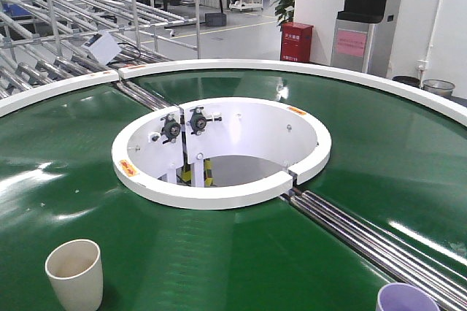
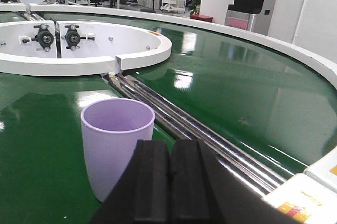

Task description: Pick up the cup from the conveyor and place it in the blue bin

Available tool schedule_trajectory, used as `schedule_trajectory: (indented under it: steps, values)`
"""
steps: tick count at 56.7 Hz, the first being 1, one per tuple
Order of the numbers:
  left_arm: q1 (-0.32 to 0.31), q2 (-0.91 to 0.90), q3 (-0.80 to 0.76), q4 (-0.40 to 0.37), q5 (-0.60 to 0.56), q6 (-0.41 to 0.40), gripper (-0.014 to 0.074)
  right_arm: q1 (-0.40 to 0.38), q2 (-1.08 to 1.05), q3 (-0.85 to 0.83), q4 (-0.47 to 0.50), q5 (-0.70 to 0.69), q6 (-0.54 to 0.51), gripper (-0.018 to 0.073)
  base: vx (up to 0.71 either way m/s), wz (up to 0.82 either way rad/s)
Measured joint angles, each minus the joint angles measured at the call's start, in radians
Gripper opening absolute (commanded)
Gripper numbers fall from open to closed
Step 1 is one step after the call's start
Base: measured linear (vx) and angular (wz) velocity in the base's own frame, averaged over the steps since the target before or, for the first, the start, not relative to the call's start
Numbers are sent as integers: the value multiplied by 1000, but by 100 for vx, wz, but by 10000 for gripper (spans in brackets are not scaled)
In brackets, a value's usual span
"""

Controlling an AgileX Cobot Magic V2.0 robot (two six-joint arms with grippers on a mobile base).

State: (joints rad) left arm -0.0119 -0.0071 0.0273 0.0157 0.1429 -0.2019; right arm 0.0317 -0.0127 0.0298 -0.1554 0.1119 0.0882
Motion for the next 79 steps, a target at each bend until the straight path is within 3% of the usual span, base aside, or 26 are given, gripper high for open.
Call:
schedule_trajectory:
  steps: [53,66,79]
  values:
    - [0,0,0,0,0,0,-6,0,0,0,-6,-11,0,-9,0,0]
    - [0,0,0,0,-1,0,-6,0,0,0,12,-119,-1,-9,0,0]
    - [0,0,0,0,-94,0,-6,0,0,0,12,-213,-4,-9,0,0]
